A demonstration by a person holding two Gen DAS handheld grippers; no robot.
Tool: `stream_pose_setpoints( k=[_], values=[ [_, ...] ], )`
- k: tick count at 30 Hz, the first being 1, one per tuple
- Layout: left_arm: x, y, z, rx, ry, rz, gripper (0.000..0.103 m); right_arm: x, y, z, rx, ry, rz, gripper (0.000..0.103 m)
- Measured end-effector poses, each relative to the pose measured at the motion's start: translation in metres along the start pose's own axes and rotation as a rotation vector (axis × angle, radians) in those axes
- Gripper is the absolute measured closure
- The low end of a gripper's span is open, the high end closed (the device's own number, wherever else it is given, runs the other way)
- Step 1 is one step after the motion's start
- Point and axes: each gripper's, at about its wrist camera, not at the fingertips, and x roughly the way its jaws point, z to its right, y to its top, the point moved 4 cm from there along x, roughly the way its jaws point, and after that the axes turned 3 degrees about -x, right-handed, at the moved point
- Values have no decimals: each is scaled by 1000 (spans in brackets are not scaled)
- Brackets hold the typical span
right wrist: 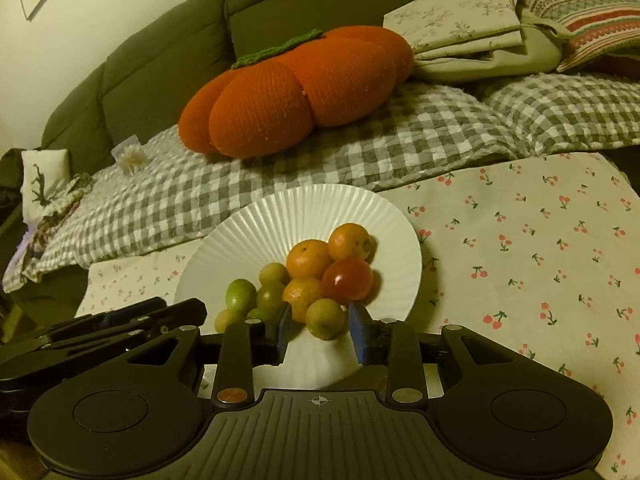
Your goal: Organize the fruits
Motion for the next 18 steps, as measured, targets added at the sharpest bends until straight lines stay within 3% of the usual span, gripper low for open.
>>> stream_pose_setpoints(
  k=[7,10,18],
  values=[
    [-29,-2,-18,-63,65,11,36,-27,1,-11,-5,14,28,56],
    [-38,-6,-19,-91,81,2,34,-34,-4,-16,-31,-1,24,56],
    [-74,-30,-12,-59,162,-10,24,-60,-29,-31,-79,-28,12,44]
  ],
)
